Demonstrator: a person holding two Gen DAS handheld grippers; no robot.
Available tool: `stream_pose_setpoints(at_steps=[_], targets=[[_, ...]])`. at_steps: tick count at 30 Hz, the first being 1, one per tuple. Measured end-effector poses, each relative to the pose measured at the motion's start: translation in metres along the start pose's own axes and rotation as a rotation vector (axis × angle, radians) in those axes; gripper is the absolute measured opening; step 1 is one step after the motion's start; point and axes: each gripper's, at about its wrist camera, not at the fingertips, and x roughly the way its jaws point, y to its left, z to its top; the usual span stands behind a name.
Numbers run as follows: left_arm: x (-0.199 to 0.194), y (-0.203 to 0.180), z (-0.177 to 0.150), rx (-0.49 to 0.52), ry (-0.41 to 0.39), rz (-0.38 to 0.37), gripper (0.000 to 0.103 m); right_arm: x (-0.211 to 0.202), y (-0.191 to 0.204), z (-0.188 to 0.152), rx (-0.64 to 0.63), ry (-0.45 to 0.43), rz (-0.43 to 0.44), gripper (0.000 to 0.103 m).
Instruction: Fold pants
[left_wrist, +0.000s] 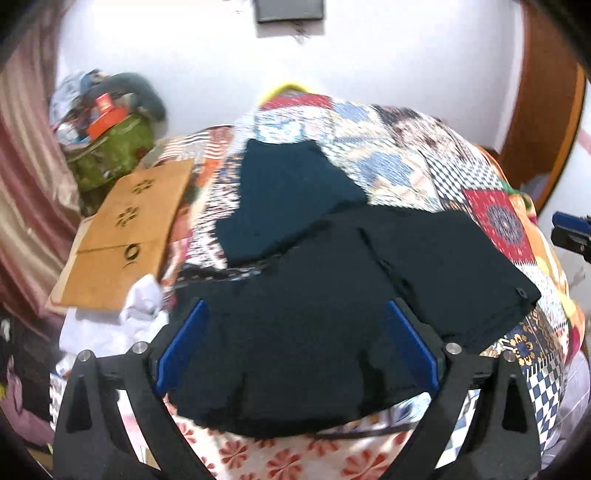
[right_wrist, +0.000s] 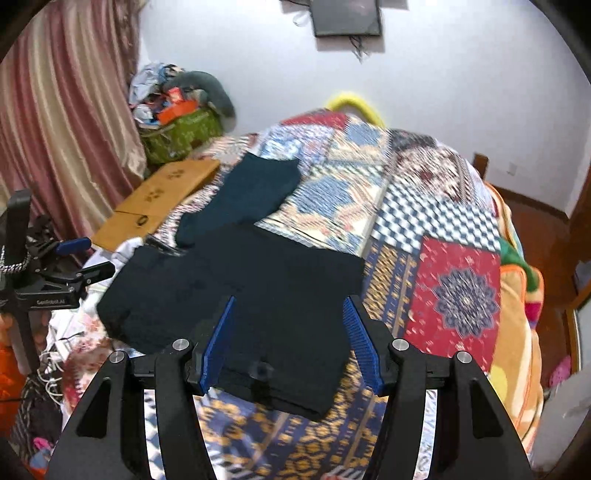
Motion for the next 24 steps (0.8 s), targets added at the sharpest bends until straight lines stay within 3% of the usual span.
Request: stream_pose_setpoints(at_steps=[3,11,20,24], targets=[[-0.009,0.03,-0.012,-0.062,-0.005,0.021,0.099,0.002,0.019,0.004,-0.028,-0.014,0.028,0.056],[0.006,0.099,-0.057,-0.256,0.099,0.038,0.099,0.037,0.059,0.0,-0.056,0.026,0.068,0.059],[0.049,0.119,-0.106,-0.461,0.287,-0.139,0.099,0.095,0.073,-0.024,-0.083,0.192,0.046,0.059],[0.063,0.123,-0.124,-0.592,0.346,-0.223,0.099,0.096,0.067,-0.03,-0.054,0.194,0.074,0.06]])
